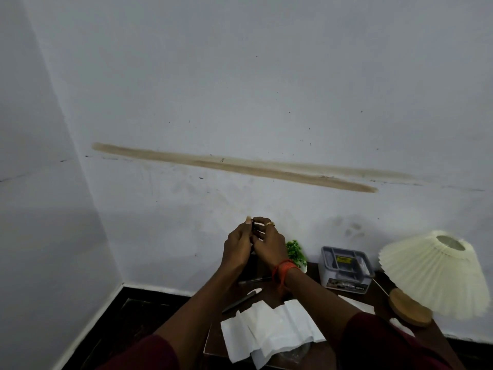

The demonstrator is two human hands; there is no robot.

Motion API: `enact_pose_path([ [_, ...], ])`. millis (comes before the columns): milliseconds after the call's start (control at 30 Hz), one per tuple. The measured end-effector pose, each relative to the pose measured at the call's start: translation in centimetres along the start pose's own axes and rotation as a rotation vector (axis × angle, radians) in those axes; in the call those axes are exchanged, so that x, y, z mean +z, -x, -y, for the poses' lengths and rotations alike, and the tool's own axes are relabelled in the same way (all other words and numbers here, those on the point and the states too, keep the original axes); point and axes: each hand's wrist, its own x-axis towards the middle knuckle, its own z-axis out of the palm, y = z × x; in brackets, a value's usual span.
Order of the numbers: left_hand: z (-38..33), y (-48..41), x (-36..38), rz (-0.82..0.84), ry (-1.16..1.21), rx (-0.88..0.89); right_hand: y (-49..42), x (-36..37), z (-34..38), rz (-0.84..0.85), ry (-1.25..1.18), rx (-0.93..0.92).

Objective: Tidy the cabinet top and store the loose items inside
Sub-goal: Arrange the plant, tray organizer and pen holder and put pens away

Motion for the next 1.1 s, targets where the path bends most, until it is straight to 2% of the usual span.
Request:
enact_pose_path([
  [600,1.6,0.2,-0.2,-0.029,-0.003,-0.042,0.2,-0.3,-2.2,0.046,-0.040,0.119],
  [900,5.8,1.5,-1.5,-0.192,-0.111,-0.002,1.2,0.3,-7.5,0.067,0.083,0.184],
  [1000,8.2,1.4,-1.8,-0.153,-0.211,-0.037,1.3,0.6,-9.8,0.094,0.196,0.188],
  [1100,10.5,1.1,-1.6,-0.038,-0.338,-0.083,1.4,1.1,-11.9,0.162,0.334,0.188],
])
